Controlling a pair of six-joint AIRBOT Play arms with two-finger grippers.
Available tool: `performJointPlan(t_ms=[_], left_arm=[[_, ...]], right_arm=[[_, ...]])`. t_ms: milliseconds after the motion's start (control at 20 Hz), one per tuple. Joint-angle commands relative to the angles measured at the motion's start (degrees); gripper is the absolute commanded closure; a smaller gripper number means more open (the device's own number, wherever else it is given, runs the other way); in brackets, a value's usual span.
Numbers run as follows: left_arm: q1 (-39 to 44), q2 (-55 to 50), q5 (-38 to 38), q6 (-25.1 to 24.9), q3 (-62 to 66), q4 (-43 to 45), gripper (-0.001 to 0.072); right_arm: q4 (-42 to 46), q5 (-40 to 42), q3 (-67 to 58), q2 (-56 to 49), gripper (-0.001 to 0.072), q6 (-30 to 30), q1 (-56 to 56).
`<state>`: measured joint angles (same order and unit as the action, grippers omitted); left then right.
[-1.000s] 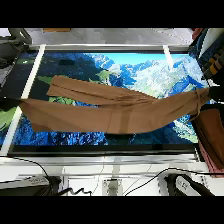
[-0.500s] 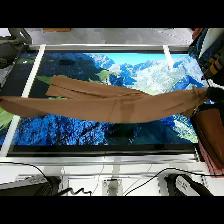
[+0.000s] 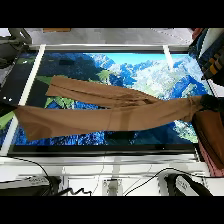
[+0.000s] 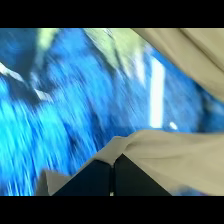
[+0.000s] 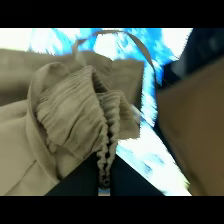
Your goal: Fold the clothes and pants, and hang the long-sleeved shirts on hangers.
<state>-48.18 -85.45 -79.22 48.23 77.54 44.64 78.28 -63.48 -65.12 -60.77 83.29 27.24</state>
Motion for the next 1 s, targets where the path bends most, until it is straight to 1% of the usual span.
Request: performJointPlan(t_ms=[0, 50, 150, 350, 400, 500, 550, 600, 650, 700, 750, 800, 850, 900, 950], left_arm=[[10.2, -3.9, 23.5, 4.4, 0.0, -1.4, 0.0697], [12.9, -5.1, 29.1, 4.5, 0.0, -1.7, 0.0697], [17.4, -7.4, 36.5, 4.5, 0.0, -1.8, 0.0696], [24.3, -9.4, 46.2, 4.5, 0.0, -1.8, 0.0694], [25.4, -9.2, 48.6, 4.5, 0.0, -1.8, 0.0677], [26.8, -9.0, 53.0, 4.5, 0.0, -1.8, 0.0509], [27.0, -8.9, 53.2, 4.5, 0.0, -1.8, 0.028], [27.0, -8.4, 51.5, 4.6, 0.0, -1.8, -0.0013], [26.6, -7.6, 48.9, 4.9, 0.0, -1.4, 0.0011], [25.9, -6.7, 46.5, 5.0, 0.0, -1.0, 0.0012], [24.8, -5.5, 43.6, 5.0, 0.0, -0.8, 0.0014], [23.4, -4.3, 40.7, 7.2, 0.0, 0.5, 0.0053], [21.6, -3.0, 36.2, 11.8, 0.0, 3.4, 0.0189], [19.7, -2.0, 31.0, 16.0, 0.0, 7.5, 0.026], [17.7, -1.5, 24.7, 20.8, 0.0, 12.4, 0.026]], right_arm=[[-11.0, 13.5, 2.0, -8.0, 0.0675, 3.1, -0.1], [-12.8, 16.3, 2.0, -10.8, 0.0675, 3.3, -0.2], [-14.0, 19.8, 2.0, -15.5, 0.0675, 4.9, -0.2], [-14.1, 22.5, 2.0, -20.9, 0.0674, 7.8, -0.2], [-14.2, 23.0, 2.0, -21.1, 0.0674, 7.8, -0.2], [-14.3, 24.9, 1.8, -20.9, 0.0674, 7.8, -0.2], [-14.5, 25.3, 1.5, -20.9, 0.0667, 7.8, -0.2], [-14.4, 25.5, 1.2, -20.9, 0.0532, 7.7, -0.2], [-14.4, 25.5, 0.9, -20.9, 0.0194, 7.7, -0.2], [-14.3, 25.0, 0.5, -20.9, 0.0026, 7.4, -0.2], [-13.4, 24.3, 0.0, -20.8, 0.0032, 7.4, -0.1], [-11.8, 23.7, -0.5, -20.7, 0.0032, 7.4, -0.1], [-9.5, 23.5, -1.0, -20.3, 0.0032, 7.4, -0.1], [-7.7, 23.4, -1.4, -19.9, 0.0033, 7.4, -0.1], [-6.3, 23.7, -1.6, -19.4, 0.0033, 7.4, -0.1]])
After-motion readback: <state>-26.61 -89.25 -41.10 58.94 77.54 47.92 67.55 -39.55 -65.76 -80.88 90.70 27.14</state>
